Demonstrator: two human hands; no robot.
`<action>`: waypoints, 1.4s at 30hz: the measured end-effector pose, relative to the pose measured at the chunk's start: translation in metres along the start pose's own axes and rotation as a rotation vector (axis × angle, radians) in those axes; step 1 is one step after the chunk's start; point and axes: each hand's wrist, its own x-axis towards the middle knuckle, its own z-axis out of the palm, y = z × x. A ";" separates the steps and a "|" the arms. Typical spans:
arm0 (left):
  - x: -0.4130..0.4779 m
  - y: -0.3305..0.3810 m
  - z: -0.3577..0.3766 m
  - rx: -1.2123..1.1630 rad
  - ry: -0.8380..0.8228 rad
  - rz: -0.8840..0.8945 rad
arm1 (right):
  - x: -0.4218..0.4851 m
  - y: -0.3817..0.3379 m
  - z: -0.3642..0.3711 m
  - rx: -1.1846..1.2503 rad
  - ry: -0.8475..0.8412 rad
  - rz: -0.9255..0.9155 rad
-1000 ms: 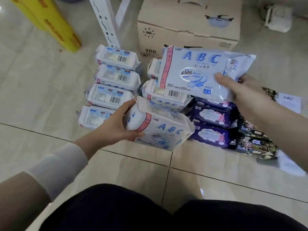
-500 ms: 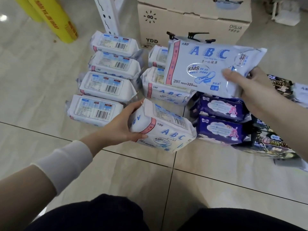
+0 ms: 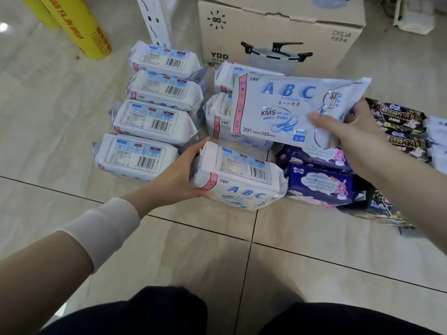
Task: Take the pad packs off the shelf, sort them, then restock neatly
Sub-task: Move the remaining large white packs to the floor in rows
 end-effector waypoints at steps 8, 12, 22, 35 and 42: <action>0.002 -0.010 0.008 0.150 0.110 0.102 | -0.002 0.014 0.010 -0.114 -0.085 -0.076; 0.003 -0.009 0.005 0.176 0.124 0.068 | -0.003 0.015 0.012 -0.159 -0.136 -0.122; -0.005 -0.018 0.003 0.345 0.177 0.098 | -0.015 0.015 0.018 -0.312 -0.193 -0.283; -0.008 -0.028 0.011 0.382 0.181 0.104 | -0.011 0.039 0.033 -0.385 -0.293 -0.266; -0.007 -0.029 0.012 0.396 0.187 0.116 | 0.002 0.058 0.041 -0.560 -0.259 -0.227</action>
